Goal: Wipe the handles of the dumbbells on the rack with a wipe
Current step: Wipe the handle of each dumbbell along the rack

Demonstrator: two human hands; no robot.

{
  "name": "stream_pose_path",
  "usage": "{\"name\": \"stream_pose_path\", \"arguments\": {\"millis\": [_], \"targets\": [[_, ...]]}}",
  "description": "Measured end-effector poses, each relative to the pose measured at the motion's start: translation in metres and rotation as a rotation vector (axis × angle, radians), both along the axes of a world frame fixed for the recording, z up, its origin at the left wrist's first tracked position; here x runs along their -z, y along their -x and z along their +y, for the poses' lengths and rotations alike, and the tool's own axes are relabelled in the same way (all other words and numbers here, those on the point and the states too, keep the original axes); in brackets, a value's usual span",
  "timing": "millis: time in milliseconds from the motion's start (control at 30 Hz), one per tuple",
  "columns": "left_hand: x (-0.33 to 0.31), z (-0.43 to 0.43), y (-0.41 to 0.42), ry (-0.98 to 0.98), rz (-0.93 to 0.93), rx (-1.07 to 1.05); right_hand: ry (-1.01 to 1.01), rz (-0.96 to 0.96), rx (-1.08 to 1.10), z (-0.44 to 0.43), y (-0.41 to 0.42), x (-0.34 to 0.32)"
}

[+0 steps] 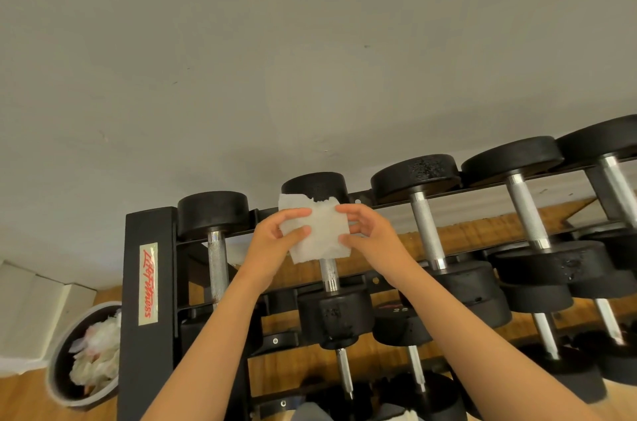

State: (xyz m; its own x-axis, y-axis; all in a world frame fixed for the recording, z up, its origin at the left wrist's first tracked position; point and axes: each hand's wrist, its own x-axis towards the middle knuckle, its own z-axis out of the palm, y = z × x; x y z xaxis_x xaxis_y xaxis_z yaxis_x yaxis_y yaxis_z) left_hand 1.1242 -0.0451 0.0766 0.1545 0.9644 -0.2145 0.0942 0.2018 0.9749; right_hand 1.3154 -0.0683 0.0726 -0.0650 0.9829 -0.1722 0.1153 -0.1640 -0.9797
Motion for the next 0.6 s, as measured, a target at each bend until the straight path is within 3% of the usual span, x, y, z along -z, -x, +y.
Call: {"name": "stream_pose_path", "arguments": {"millis": [100,200,467,600], "targets": [[-0.0015,-0.0014,-0.0027,-0.020,0.030,0.020,-0.003,0.128,0.065,-0.0003,0.0037,0.0016],[-0.0014,-0.0017,-0.0007,-0.027,0.050,0.047,0.000,0.119,0.078,-0.0010,0.0048,0.0014],[0.0008,-0.0001,-0.0008,-0.084,0.344,0.134,0.087,-0.117,0.026,0.0001,0.0060,0.0032],[-0.0010,-0.0015,-0.0020,-0.150,0.389,0.103,0.004,-0.191,0.079,0.0002,0.0076,0.0087]]}}
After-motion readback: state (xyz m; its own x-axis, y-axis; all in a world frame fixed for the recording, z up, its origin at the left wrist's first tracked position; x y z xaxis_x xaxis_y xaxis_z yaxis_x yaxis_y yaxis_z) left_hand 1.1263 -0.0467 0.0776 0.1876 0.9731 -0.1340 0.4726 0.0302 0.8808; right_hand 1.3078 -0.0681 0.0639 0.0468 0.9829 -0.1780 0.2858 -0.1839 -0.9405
